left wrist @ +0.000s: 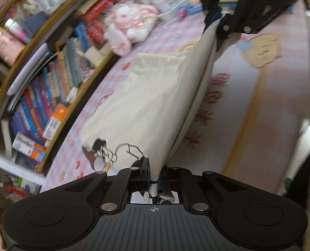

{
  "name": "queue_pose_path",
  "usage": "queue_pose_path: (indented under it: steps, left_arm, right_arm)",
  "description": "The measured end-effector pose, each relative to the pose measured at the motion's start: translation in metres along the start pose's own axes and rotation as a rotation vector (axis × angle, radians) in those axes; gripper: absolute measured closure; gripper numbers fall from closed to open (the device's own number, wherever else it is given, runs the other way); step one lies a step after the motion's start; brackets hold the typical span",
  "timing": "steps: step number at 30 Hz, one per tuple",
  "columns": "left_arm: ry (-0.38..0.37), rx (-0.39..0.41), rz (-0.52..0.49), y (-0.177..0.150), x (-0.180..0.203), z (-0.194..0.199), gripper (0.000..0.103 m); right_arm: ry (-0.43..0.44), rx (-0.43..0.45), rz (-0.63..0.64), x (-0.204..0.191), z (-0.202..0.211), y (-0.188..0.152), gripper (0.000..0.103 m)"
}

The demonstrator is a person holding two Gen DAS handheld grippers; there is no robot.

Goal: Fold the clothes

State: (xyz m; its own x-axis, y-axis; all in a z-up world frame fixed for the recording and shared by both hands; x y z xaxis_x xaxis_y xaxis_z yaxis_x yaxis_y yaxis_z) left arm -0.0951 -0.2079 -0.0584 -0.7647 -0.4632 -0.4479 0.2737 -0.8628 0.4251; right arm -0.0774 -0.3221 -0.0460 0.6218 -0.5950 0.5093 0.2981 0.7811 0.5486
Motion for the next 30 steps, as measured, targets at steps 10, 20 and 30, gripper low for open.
queue_pose_path:
  steps: [10, 20, 30]
  left_arm:
    - [-0.162, 0.018, 0.037, 0.008, 0.006, 0.048, 0.096]
    - [-0.114, 0.074, 0.146, 0.023, -0.039, 0.060, 0.095]
    - [-0.085, 0.126, 0.229, 0.047, -0.108, 0.018, 0.090]
  right_arm:
    - [0.224, -0.014, -0.216, 0.008, 0.062, 0.006, 0.094]
    - [0.179, 0.042, -0.247, 0.030, 0.081, 0.024, 0.094]
    - [0.103, 0.054, -0.297, 0.085, 0.040, 0.047, 0.094]
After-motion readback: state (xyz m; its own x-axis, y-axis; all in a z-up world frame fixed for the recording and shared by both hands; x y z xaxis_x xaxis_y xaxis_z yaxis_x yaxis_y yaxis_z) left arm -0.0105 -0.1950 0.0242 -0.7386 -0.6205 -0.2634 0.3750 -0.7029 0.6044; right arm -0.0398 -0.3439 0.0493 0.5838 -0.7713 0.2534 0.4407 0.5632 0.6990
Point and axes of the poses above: each gripper's, at about its wrist camera, not at the fingertips, and z roughly against the way its jaws point, x to its right, y to its top, the point moved 10 cm from there along -z, roughly the way its jaws point, and after that the axes turned 9 degrees about -y, right-handed, at the moved point
